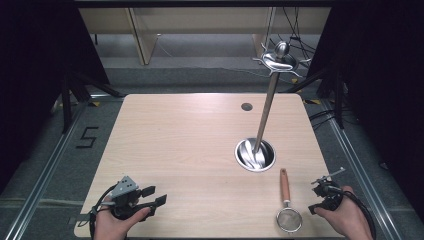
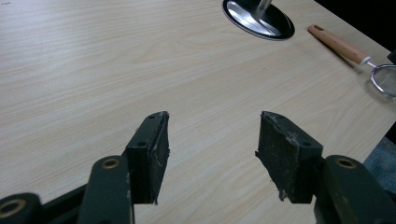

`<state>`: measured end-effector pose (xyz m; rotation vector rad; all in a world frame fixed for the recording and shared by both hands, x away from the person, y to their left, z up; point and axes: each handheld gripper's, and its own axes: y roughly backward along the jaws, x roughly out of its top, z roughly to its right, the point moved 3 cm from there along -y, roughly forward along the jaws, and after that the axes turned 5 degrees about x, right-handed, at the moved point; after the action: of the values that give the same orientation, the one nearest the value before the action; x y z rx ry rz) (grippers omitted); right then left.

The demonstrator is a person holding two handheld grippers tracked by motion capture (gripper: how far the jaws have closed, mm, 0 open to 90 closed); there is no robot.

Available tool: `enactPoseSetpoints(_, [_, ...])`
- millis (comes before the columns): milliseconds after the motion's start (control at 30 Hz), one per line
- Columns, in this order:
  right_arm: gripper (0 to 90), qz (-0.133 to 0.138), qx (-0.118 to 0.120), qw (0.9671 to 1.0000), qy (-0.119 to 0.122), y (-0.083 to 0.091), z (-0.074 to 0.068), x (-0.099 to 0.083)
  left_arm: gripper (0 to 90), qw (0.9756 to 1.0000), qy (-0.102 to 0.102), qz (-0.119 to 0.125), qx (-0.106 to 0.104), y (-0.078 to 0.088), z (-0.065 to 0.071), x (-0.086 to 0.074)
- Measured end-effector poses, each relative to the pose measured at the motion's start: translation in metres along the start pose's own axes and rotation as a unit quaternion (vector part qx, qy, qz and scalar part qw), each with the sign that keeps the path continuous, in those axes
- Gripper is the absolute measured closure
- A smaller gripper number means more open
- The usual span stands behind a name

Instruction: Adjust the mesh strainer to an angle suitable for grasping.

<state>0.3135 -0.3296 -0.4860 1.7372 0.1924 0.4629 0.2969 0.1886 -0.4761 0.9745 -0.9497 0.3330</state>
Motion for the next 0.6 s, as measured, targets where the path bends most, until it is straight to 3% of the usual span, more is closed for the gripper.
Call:
enactPoseSetpoints(67, [90.0, -0.012, -0.001, 0.9995, 0.029, -0.001, -0.001, 0.0, 42.5, 1.0, 0.0, -0.003, 0.001, 0.001, 0.0, -0.001])
enactPoseSetpoints(100, [90.0, -0.012, -0.001, 0.9995, 0.029, -0.001, -0.001, 0.0, 42.5, 1.0, 0.0, -0.003, 0.001, 0.001, 0.0, -0.001])
enactPoseSetpoints(167, [90.0, -0.025, -0.001, 0.9974, 0.068, -0.003, -0.003, 0.003, 42.5, 1.0, -0.002, -0.005, 0.0, 0.0, 0.0, 0.0])
enactPoseSetpoints(200, [90.0, -0.032, -0.002, 0.9979, 0.056, -0.003, -0.006, 0.003, 42.5, 1.0, 0.0, -0.004, -0.003, -0.001, 0.0, -0.001])
enactPoseSetpoints(333, [90.0, -0.041, -0.004, 0.9959, 0.08, -0.005, -0.009, 0.007, 42.5, 1.0, 0.001, 0.0, -0.002, -0.001, 0.002, 0.0])
enactPoseSetpoints(400, [90.0, -0.048, -0.01, 0.9938, 0.1, -0.006, -0.009, 0.01, 42.5, 0.9999, -0.011, -0.004, -0.006, -0.001, 0.001, 0.0])
enactPoseSetpoints(500, [90.0, -0.051, -0.009, 0.9924, 0.112, -0.008, -0.011, 0.011, 42.5, 1.0, -0.006, -0.006, -0.005, -0.001, 0.002, 0.0])
enactPoseSetpoints(600, [90.0, -0.058, 0.003, 0.99, 0.129, -0.012, -0.017, 0.014, 42.5, 1.0, -0.005, -0.008, -0.001, -0.001, 0.003, 0.0])
